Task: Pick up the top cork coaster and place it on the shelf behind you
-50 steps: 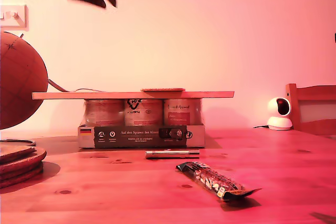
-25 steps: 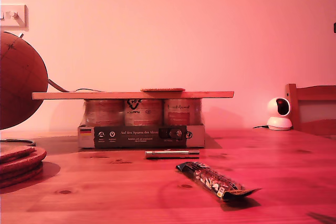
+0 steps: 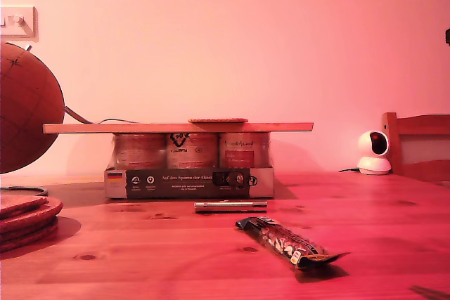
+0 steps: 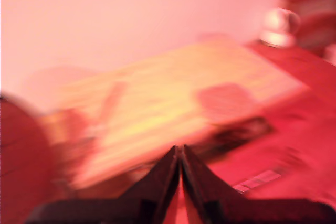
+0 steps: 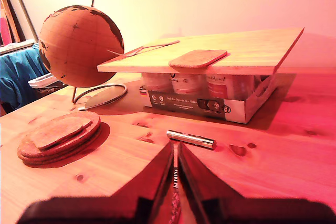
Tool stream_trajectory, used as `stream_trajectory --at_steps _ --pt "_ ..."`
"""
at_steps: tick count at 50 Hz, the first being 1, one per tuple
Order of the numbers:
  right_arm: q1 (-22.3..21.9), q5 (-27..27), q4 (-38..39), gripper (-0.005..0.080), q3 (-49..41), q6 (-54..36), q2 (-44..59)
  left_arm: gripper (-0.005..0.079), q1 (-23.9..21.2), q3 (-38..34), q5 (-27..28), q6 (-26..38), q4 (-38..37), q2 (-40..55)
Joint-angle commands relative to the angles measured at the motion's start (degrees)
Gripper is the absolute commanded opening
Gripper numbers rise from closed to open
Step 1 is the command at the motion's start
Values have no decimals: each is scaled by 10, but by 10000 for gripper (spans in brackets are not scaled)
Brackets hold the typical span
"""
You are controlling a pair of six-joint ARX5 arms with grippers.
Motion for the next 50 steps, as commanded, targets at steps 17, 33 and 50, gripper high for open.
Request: stream_trajectory --at_steps 17,33,50 --pt "2 121 12 -12 9 -1 -3 -24 71 -218 30 -30 129 -136" --pt "2 117 14 -12 9 -2 -3 -24 71 -372 28 -66 215 -233" --pt "2 117 -36 -12 9 -2 -3 -24 71 -458 25 -76 187 -370"
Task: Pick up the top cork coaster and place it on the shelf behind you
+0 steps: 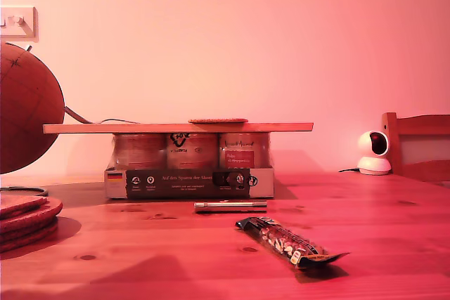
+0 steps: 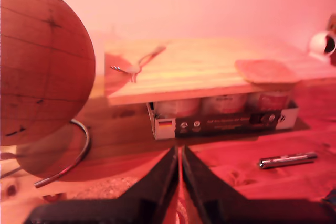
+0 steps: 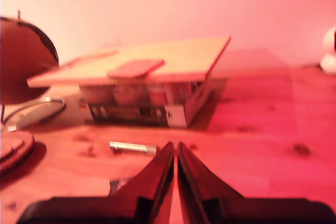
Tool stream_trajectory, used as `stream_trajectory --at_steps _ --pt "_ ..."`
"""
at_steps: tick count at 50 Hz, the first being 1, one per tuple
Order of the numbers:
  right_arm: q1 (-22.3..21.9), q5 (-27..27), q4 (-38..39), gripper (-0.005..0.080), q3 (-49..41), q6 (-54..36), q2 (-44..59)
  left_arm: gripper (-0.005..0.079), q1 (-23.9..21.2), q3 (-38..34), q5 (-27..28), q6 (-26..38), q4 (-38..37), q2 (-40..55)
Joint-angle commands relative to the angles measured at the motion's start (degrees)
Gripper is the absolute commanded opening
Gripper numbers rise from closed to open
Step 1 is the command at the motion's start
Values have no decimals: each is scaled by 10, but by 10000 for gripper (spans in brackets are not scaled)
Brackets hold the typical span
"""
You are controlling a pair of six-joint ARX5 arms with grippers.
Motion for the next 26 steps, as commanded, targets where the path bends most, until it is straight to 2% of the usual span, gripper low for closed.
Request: stream_trajectory --at_steps 1,12,26 --pt "2 -2 -13 -12 9 -2 -3 -24 0 -20 -3 -3 1 -20" --pt "2 -2 -100 -12 9 -2 -3 -23 0 -37 -25 -13 -11 -82" --pt "2 -1 -188 -12 9 -2 -3 -24 0 -37 -24 -32 -18 -89"
